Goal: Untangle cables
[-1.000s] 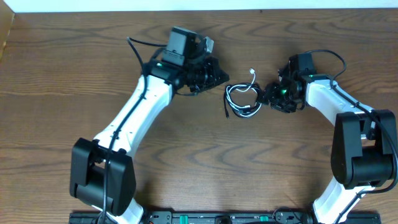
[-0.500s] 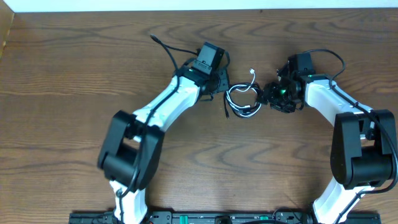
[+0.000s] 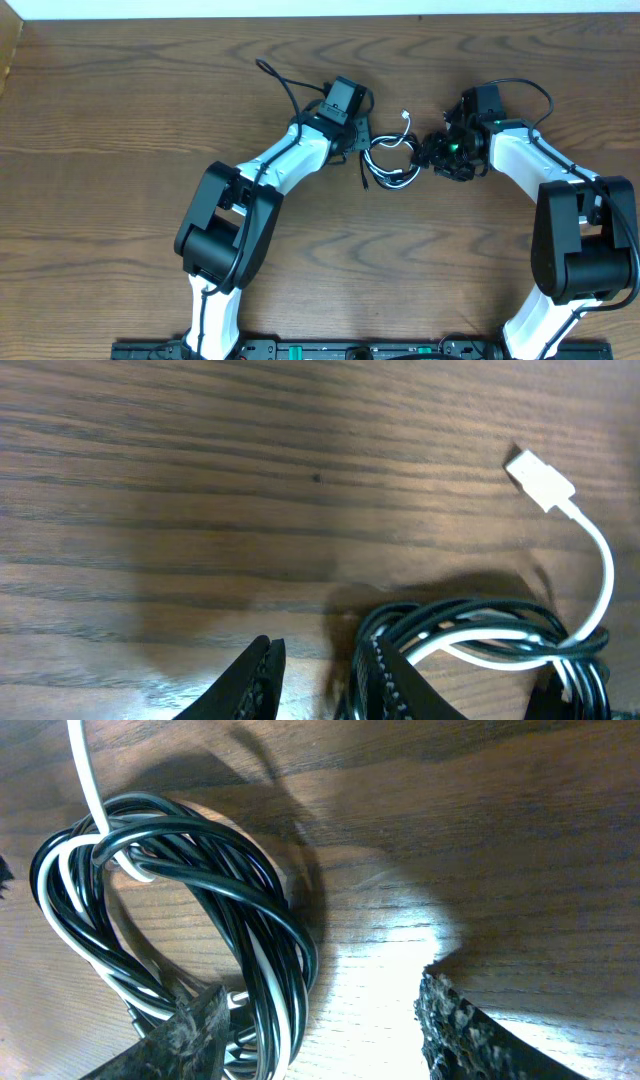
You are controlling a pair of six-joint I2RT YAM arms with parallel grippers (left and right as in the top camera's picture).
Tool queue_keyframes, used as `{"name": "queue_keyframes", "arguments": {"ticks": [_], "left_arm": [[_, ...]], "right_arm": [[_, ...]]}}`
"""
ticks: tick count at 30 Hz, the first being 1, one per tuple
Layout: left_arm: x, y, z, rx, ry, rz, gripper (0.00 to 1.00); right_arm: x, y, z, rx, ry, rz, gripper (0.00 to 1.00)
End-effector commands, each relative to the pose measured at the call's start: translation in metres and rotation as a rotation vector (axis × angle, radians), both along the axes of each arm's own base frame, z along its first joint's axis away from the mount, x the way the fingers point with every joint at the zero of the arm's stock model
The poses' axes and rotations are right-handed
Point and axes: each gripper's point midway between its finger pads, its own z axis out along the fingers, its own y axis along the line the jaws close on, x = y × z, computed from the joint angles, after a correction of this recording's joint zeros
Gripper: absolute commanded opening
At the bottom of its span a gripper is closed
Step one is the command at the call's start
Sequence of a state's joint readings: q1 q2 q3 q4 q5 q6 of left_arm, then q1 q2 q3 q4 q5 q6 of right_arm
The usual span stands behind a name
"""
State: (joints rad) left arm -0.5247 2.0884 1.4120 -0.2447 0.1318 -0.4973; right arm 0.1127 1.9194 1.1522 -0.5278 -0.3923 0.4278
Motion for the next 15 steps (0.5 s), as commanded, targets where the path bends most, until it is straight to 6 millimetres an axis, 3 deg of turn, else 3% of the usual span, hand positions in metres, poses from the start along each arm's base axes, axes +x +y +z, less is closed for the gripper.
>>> {"name": "queue_keyframes", "arguments": {"ticks": [1,15], "left_arm": [[-0.005,-0.008,-0.01,0.053,-0.018,-0.084,0.3],[-0.014,-0.002,-0.032,0.131,0.017,-0.076,0.28]], "right_arm": [[-0.003,-0.001,-0.007,-0.026,0.008,0.021,0.58],[-0.004,-0.001,-0.007,-0.027,0.01,0.024,0.59]]}}
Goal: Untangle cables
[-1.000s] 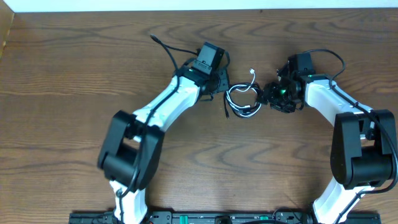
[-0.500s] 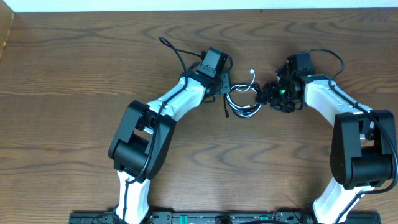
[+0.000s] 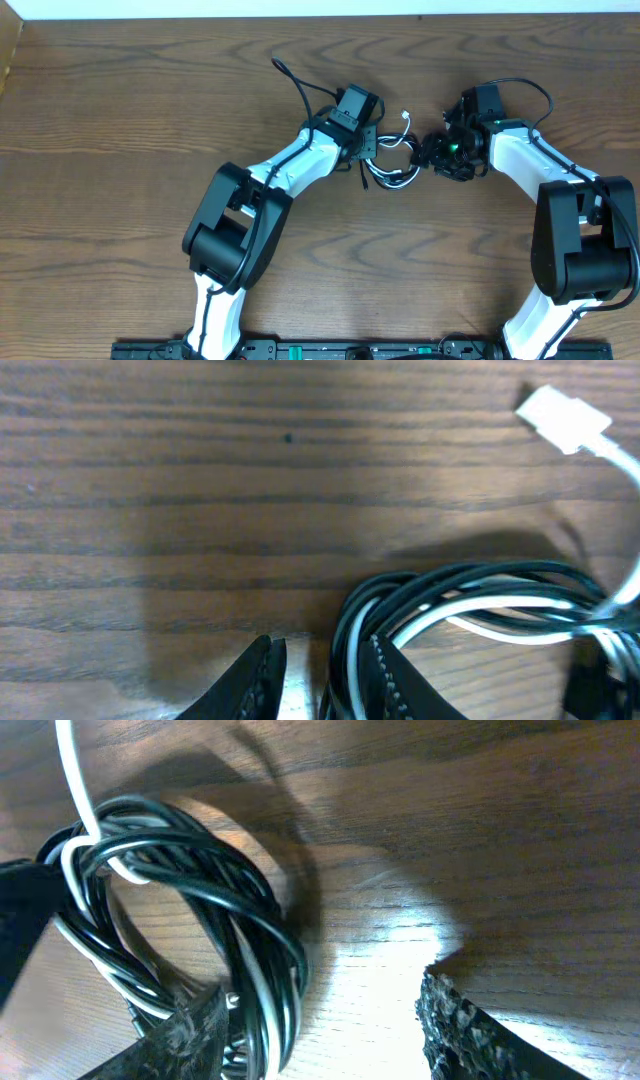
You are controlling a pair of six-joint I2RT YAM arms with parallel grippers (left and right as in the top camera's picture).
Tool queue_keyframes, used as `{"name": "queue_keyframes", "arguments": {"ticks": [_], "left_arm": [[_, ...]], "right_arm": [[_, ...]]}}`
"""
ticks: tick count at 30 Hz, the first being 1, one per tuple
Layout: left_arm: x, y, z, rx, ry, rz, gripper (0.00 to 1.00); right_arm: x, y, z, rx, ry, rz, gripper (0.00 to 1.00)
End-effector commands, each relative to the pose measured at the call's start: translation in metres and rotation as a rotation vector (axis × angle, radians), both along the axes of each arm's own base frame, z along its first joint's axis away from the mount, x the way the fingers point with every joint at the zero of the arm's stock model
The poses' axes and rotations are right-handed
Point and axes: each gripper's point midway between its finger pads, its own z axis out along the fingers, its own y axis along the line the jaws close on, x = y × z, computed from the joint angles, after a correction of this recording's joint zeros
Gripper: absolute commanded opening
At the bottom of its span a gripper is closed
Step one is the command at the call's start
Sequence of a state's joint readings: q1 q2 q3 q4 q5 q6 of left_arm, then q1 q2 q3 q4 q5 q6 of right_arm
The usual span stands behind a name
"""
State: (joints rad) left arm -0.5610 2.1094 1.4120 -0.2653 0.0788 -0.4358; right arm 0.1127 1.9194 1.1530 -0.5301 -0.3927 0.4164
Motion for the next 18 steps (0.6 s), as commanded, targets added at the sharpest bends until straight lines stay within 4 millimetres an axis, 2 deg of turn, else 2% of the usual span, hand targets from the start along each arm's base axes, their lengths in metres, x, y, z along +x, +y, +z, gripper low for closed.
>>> {"name": "queue_keyframes", "arguments": {"ticks": [1,7,13,14,17,18], "left_arm": [[-0.005,0.002,-0.021,0.049,0.028,-0.017,0.28],[-0.02,-0.006,-0.034,0.094,0.051,-0.048,0.25],[-0.022,0.028,-0.037,0.316,0.004,0.071,0.19],[-0.023,0.031,-0.036,0.332,0.0,0.087,0.19],[-0.022,0.032,-0.036,0.336,-0.007,0.104,0.08],[-0.023,0.032,-0.036,0.334,-0.005,0.103,0.07]], "right_arm": [[-0.004,-0.001,-0.007,-0.025,0.013,0.014,0.59],[-0.004,-0.002,-0.007,-0.029,0.012,0.013,0.59],[-0.003,-0.002,-0.007,-0.029,0.012,0.012,0.59],[-0.003,-0.002,-0.007,-0.029,0.012,0.013,0.59],[-0.004,-0.002,-0.007,-0.028,0.013,0.012,0.59],[-0.004,-0.002,-0.008,-0.029,0.013,0.013,0.59]]}}
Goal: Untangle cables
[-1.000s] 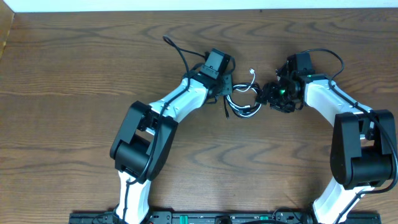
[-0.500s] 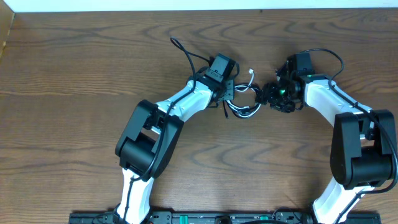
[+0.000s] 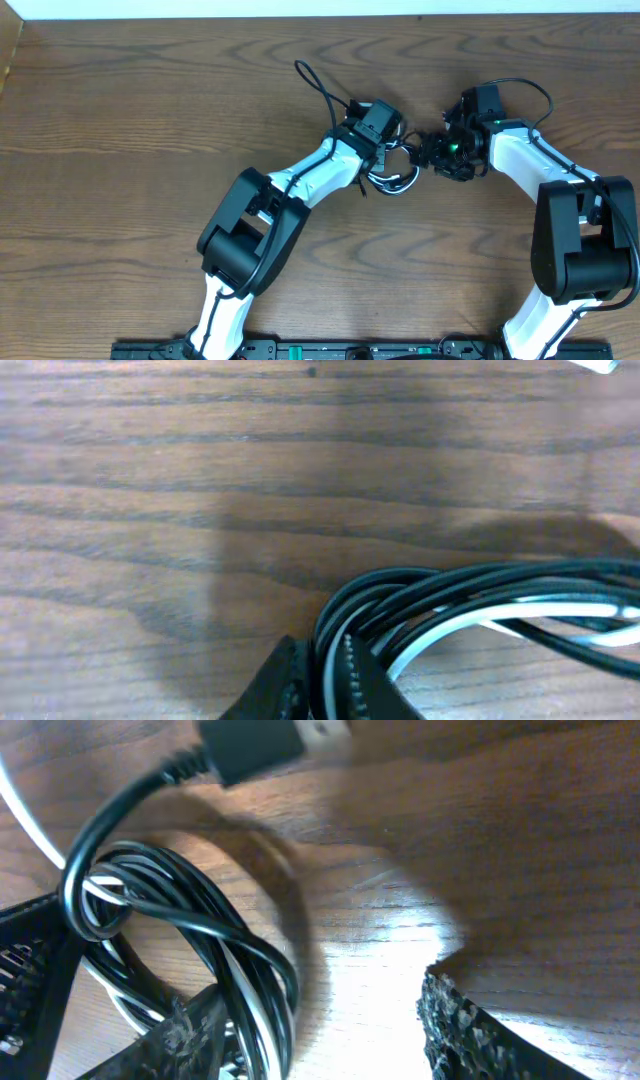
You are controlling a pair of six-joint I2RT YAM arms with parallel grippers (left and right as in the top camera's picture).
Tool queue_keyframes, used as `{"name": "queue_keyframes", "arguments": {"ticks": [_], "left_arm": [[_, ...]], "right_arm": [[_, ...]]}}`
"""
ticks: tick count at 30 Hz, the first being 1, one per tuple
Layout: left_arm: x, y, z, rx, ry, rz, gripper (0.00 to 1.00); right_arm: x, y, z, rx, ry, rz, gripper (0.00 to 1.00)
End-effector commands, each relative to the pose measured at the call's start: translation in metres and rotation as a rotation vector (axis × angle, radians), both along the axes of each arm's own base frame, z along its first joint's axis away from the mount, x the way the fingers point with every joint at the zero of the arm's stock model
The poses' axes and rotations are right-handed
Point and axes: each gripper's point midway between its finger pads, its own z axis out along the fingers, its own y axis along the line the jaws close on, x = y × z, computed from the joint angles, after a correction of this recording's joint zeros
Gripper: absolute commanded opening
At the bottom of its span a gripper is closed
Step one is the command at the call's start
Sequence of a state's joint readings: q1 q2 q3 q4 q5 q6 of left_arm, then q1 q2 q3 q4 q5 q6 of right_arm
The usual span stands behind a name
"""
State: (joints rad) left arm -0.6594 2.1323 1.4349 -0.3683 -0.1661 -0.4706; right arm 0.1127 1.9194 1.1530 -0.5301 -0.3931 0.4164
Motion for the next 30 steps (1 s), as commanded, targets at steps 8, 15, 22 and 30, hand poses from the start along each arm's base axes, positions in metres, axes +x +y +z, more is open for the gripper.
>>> {"name": "queue_keyframes", "arguments": {"ticks": [8,15,22,30], "left_arm": [[-0.016,0.007,0.005,-0.039,0.09,0.011,0.07],[-0.027,-0.008,0.087,-0.286,0.108,-0.057,0.07],[-0.048,-0.003,0.11,-0.328,0.161,-0.118,0.08],[-0.059,-0.018,0.117,-0.427,0.213,-0.24,0.07]], "right_arm": [[-0.004,0.001,-0.007,-0.022,-0.002,0.054,0.59],[-0.006,0.02,0.003,0.089,-0.034,0.144,0.59],[-0.009,0.053,0.029,0.305,-0.111,0.278,0.58],[-0.013,0.075,0.065,0.519,-0.193,0.38,0.57]]}}
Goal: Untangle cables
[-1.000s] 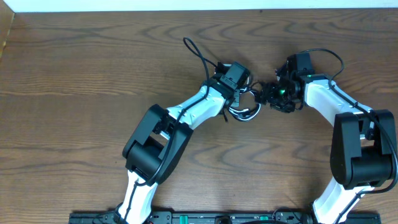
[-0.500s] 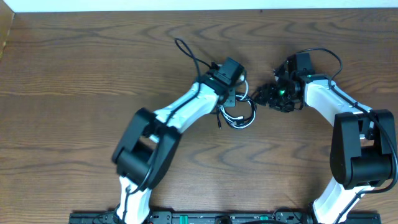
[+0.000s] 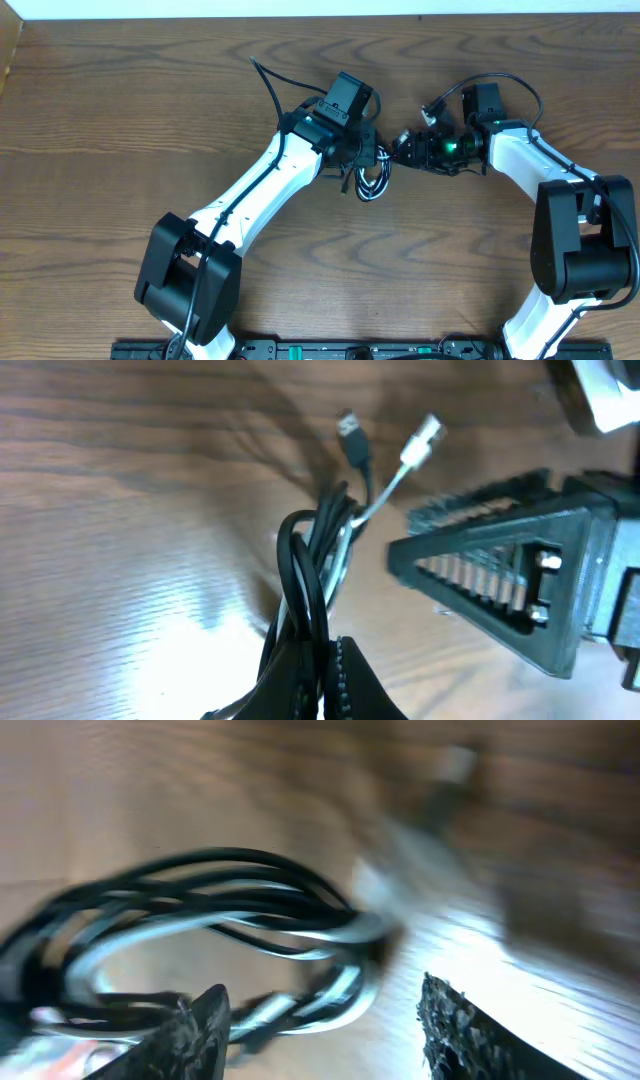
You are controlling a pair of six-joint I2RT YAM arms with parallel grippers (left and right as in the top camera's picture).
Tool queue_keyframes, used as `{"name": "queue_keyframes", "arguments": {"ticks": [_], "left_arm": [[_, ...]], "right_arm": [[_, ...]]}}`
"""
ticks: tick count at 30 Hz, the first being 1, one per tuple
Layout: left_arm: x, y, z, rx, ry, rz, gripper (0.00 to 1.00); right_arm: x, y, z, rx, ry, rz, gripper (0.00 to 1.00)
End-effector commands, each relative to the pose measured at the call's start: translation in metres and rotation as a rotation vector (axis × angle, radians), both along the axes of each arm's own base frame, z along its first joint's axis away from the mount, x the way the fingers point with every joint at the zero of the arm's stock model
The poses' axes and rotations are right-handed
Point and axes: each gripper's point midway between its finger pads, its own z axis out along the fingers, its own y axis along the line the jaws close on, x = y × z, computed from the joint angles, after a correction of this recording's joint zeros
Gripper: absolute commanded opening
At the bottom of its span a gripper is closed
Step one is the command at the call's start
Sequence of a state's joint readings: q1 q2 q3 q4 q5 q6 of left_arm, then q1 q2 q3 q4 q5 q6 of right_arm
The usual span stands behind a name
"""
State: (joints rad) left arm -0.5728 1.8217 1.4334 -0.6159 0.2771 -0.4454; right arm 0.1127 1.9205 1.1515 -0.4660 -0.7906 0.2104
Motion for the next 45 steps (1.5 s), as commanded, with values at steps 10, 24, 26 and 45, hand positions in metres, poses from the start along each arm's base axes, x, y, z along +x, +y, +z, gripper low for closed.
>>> {"name": "queue_keyframes", "arguments": {"ticks": [10,24,26,45], "left_arm": [[0.0,-0.015,0.036,-0.326,-0.039,-0.323,0.07],[0.031,0.004,0.067,-0.537,0.005,-0.173,0.07],[0.031,0.004,0.067,-0.54,0.011,-0.165,0.07],[0.03,0.004,0.066,-0.548,0.05,-0.133,0.08]], "right_arm": [[-0.009,0.031,0.079,0.387,-0.076,0.129,0.54],[0.021,0.046,0.074,0.259,0.078,-0.169,0.52],[0.025,0.052,0.073,0.244,0.083,-0.201,0.53],[0.039,0.065,0.081,0.282,0.087,-0.274,0.58]]}}
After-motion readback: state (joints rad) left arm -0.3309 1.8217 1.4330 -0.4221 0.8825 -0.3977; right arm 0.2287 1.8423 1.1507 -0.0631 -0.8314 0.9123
